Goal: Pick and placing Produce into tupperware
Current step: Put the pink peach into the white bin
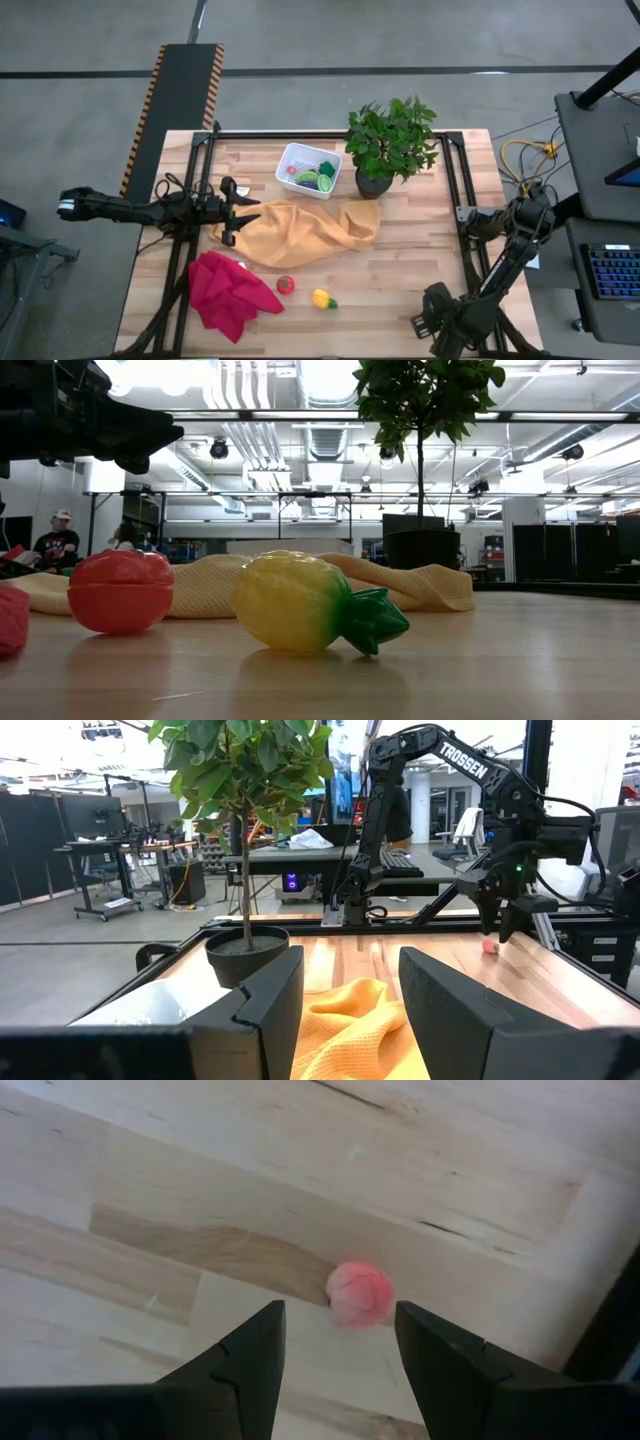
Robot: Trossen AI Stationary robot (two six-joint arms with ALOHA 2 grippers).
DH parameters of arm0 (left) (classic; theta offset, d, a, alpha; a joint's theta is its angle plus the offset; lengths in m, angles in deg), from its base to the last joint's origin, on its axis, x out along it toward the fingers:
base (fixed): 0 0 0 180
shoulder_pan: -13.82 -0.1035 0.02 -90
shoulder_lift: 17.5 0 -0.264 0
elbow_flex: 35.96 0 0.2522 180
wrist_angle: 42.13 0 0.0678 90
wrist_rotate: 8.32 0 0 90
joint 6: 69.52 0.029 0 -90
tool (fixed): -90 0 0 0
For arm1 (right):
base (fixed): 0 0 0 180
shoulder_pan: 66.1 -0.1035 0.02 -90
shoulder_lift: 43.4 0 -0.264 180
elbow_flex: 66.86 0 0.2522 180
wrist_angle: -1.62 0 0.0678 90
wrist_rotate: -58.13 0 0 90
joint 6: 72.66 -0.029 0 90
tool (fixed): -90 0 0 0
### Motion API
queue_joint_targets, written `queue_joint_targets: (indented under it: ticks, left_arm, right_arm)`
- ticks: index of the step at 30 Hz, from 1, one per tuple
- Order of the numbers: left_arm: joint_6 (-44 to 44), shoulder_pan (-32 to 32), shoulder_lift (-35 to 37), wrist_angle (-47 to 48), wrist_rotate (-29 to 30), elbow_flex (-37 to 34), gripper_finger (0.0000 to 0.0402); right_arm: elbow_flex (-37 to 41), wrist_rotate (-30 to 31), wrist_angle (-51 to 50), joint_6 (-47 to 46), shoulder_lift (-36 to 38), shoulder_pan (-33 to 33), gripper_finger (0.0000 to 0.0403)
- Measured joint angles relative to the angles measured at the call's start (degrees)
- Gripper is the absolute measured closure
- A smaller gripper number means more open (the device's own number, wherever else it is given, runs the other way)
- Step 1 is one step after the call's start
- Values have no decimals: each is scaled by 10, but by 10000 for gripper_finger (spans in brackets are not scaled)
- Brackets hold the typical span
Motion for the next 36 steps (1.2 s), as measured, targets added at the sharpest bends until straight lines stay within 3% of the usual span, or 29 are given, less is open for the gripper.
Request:
queue_joint_targets:
  ticks: [14,28,31,36]
  left_arm:
    - [0,0,0,0,0,0,249]
    - [0,0,0,-4,0,0,249]
    - [0,0,0,-4,0,0,249]
    - [0,0,0,-4,0,0,249]
  right_arm:
    - [2,-34,9,17,-44,0,229]
    - [2,-32,22,29,-43,-5,319]
    - [2,17,22,31,-43,-5,332]
    - [2,164,26,34,-43,2,338]
